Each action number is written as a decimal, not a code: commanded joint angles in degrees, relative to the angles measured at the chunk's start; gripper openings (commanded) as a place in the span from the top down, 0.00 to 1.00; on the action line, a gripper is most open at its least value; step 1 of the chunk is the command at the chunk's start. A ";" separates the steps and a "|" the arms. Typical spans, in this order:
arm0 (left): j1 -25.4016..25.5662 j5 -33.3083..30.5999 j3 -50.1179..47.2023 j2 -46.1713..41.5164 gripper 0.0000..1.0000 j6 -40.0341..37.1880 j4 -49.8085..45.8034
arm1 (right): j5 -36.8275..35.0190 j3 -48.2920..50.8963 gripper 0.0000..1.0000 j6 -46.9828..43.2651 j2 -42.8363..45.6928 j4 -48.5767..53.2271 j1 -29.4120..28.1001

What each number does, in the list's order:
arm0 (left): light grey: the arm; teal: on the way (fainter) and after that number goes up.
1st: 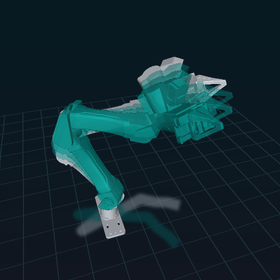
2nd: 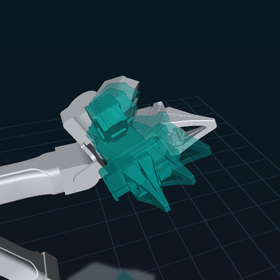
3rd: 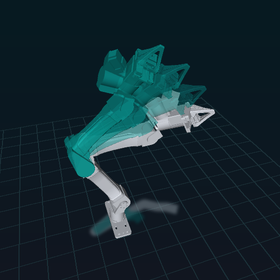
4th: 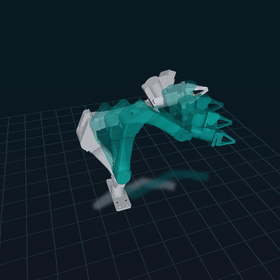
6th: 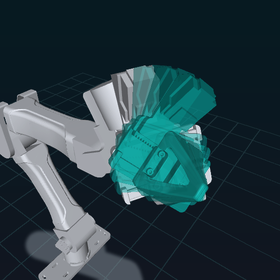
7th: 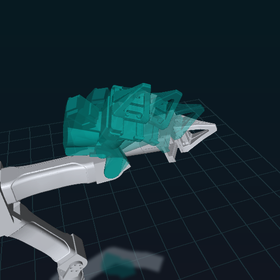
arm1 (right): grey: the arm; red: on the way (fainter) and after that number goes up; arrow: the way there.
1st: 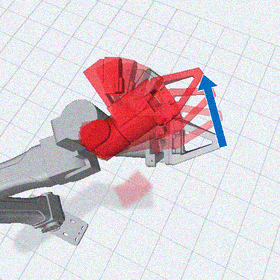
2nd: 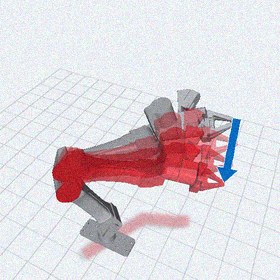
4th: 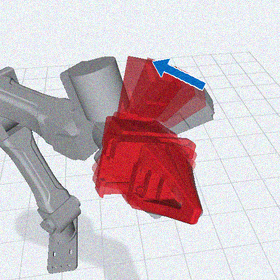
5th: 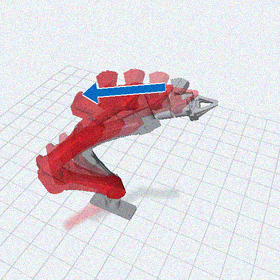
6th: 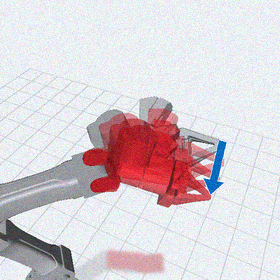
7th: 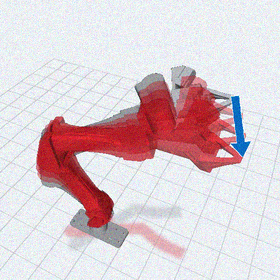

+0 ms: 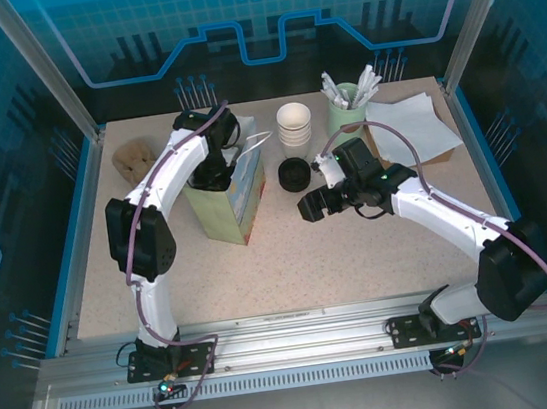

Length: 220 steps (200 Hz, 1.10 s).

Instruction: Pack the takeout coffee

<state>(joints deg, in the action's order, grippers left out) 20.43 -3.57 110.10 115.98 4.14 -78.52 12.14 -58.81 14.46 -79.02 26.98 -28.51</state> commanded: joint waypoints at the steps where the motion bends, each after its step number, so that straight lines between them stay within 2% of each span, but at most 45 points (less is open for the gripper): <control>1: 0.33 0.42 0.89 -1.91 0.59 -0.45 -0.11 | -0.20 -0.71 0.12 -0.57 -0.17 0.04 -0.93; 220: 0.40 1.03 1.42 -3.13 0.59 -1.33 -1.34 | -0.29 -1.25 0.12 -0.87 -0.39 0.44 -1.19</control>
<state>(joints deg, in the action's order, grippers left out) 20.43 -3.55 110.10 115.57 4.08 -78.54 12.12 -58.81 14.46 -79.05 26.98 -28.80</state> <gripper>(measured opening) 0.632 0.883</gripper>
